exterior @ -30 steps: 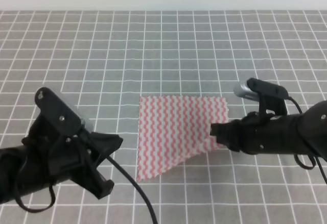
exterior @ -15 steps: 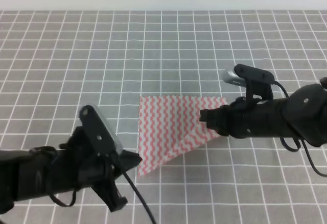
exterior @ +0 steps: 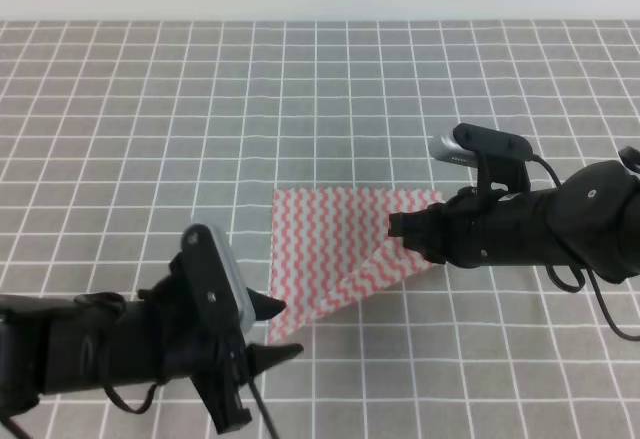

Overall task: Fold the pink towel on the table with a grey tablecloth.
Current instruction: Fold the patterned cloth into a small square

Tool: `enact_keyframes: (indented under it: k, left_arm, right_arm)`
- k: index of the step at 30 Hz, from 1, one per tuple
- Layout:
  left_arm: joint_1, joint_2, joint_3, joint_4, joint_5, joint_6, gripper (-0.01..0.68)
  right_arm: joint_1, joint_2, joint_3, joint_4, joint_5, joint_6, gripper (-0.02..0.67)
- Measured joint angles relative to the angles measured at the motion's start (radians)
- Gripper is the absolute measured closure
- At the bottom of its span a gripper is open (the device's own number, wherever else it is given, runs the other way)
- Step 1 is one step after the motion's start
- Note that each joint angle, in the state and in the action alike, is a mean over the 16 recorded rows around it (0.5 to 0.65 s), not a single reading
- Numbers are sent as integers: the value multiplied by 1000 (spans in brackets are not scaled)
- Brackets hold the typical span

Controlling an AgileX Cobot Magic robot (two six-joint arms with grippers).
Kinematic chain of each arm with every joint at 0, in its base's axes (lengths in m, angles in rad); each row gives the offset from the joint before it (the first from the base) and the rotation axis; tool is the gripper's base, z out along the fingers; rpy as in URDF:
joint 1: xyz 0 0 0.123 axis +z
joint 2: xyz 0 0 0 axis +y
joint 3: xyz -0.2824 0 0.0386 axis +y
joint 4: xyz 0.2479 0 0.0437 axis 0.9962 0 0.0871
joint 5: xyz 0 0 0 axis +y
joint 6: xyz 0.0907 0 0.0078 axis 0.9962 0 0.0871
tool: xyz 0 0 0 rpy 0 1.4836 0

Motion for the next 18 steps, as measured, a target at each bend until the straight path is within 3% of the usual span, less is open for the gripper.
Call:
enact_keyframes:
  k: [7,18]
  left_arm:
    - [0,66,-34,2,-17,102,293]
    - [0,180,-87,2,-64,172,271]
  right_arm:
    - [0,0,0,-1,0,0,661]
    - [0,0,0,-2,-2,0,661]
